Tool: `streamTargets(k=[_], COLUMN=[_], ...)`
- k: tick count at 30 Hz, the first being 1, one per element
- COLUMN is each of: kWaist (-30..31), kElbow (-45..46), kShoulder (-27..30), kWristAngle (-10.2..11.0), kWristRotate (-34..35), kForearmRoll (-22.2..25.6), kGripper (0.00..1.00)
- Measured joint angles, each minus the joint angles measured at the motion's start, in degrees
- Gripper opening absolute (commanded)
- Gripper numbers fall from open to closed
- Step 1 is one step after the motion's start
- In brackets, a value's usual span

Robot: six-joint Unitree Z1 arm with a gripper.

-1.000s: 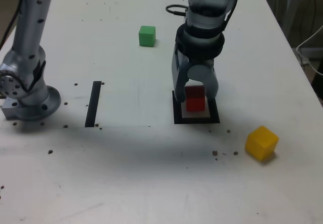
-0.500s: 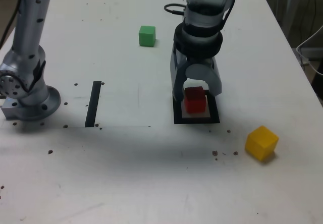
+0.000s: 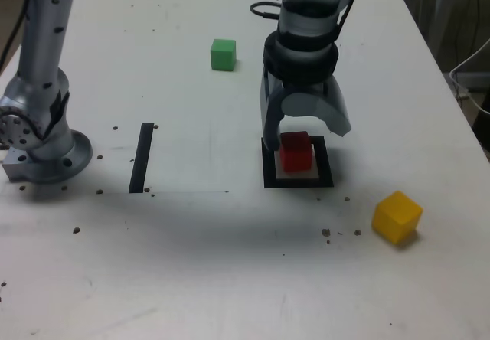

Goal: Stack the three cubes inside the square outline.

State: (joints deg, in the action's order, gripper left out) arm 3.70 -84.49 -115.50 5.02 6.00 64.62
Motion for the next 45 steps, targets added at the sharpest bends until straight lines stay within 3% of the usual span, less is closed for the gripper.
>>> streamTargets(k=[6, 10, 14, 17, 27, 32, 37, 45], kWaist=[0.0, 0.7, 2.8, 3.7, 7.5, 9.9, 11.0, 12.3], kElbow=[0.5, 0.5, 0.2, 0.1, -3.8, -8.7, -14.6, -23.2], kShoulder=[3.7, 4.3, 5.7, 6.6, 6.6, 3.2, -1.9, -9.2], kWristAngle=[0.1, -3.0, -6.1, -6.9, -5.3, -4.6, -5.7, -5.5], kWristRotate=[0.1, 0.7, 2.7, 5.7, 23.4, 32.9, 36.0, 38.2], kForearmRoll=[4.4, 4.9, 2.3, 1.6, 5.3, 5.8, 6.0, 6.3], kGripper=[0.99, 0.99, 0.99, 0.99, 0.97, 0.99, 0.99, 0.98])
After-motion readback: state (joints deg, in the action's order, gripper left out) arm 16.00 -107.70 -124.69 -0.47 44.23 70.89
